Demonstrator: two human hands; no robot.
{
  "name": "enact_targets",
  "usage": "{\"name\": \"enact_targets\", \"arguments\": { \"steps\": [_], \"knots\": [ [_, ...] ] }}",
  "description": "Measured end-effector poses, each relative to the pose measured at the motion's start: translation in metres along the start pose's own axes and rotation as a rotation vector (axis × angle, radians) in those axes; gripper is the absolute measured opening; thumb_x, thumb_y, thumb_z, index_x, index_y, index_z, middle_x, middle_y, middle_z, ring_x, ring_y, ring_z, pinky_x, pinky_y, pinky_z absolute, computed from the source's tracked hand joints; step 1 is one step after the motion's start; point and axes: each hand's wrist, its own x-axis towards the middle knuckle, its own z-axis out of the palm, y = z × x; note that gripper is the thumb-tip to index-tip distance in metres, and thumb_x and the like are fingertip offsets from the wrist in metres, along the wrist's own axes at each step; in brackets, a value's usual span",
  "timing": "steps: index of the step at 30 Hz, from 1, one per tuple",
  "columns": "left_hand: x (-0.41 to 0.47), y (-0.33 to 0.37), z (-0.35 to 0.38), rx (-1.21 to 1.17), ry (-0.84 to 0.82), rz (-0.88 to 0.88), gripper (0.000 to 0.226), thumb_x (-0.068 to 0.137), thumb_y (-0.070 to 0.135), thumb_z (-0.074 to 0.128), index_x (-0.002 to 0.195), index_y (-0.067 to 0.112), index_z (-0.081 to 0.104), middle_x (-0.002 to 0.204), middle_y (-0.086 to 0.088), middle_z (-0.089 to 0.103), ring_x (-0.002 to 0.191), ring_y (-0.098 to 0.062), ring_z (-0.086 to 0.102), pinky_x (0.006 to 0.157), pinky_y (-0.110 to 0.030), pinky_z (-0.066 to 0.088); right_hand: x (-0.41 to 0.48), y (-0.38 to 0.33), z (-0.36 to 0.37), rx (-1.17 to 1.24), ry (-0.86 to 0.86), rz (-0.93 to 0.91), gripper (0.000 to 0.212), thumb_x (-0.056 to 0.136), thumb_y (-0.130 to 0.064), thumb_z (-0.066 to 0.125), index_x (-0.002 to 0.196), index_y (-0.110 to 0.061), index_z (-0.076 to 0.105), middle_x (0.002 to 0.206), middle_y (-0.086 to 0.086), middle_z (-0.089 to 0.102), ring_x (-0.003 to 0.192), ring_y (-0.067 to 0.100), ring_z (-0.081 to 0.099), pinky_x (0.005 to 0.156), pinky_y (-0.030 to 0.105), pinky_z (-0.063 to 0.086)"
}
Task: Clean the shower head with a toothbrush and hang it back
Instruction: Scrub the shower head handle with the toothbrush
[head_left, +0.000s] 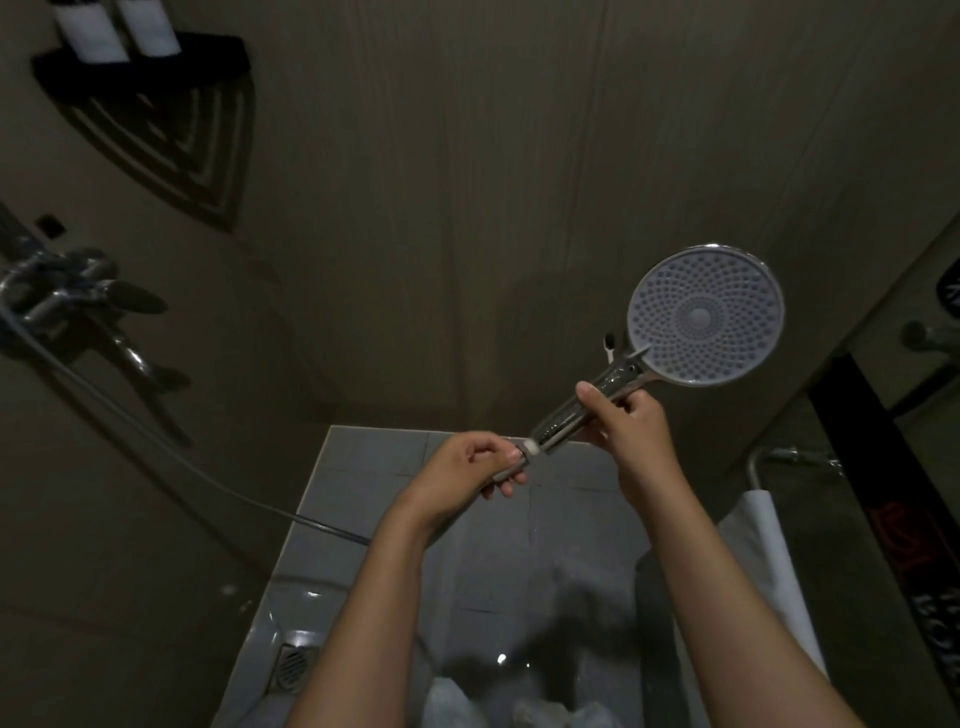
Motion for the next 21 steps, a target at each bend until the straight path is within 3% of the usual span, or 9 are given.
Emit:
{"name": "enact_targets", "arguments": {
  "steps": [4,9,14,21],
  "knots": [
    [0.001,0.000,0.000,0.004,0.022,0.003,0.006,0.089,0.009,0.061,0.092,0.005,0.065,0.076,-0.006,0.070,0.056,-0.007,0.059,0.050,-0.019,0.039,-0.002,0.003,0.001,0.003,-0.009,0.002,0.008,0.088,-0.010,0.062,0.083,-0.009,0.057,0.075,0.005,0.063,0.058,0.003,0.065,0.054,0.016,0.054],
    [0.003,0.000,0.003,-0.011,0.051,0.013,0.009,0.083,0.001,0.066,0.087,0.009,0.063,0.072,0.002,0.072,0.057,-0.006,0.060,0.048,-0.017,0.038,-0.002,0.004,0.000,0.002,-0.004,0.017,0.006,0.088,-0.011,0.063,0.088,-0.007,0.058,0.078,0.007,0.065,0.068,0.012,0.065,0.056,0.018,0.055],
    [0.002,0.004,0.007,-0.046,0.107,0.045,0.019,0.078,-0.003,0.071,0.080,0.015,0.063,0.082,-0.006,0.069,0.057,-0.006,0.060,0.048,-0.018,0.037,-0.003,0.003,0.002,0.048,0.007,0.032,0.006,0.088,-0.009,0.062,0.085,-0.009,0.057,0.077,0.006,0.064,0.065,0.011,0.064,0.053,0.018,0.054],
    [0.001,0.007,0.017,0.156,0.230,0.100,0.031,0.067,0.004,0.080,0.076,0.018,0.054,0.082,-0.002,0.065,0.066,-0.015,0.059,0.053,-0.022,0.044,-0.003,0.003,0.004,0.016,0.024,0.022,0.006,0.087,-0.009,0.064,0.084,-0.009,0.058,0.077,0.007,0.064,0.069,0.014,0.064,0.053,0.017,0.054]
  ]
}}
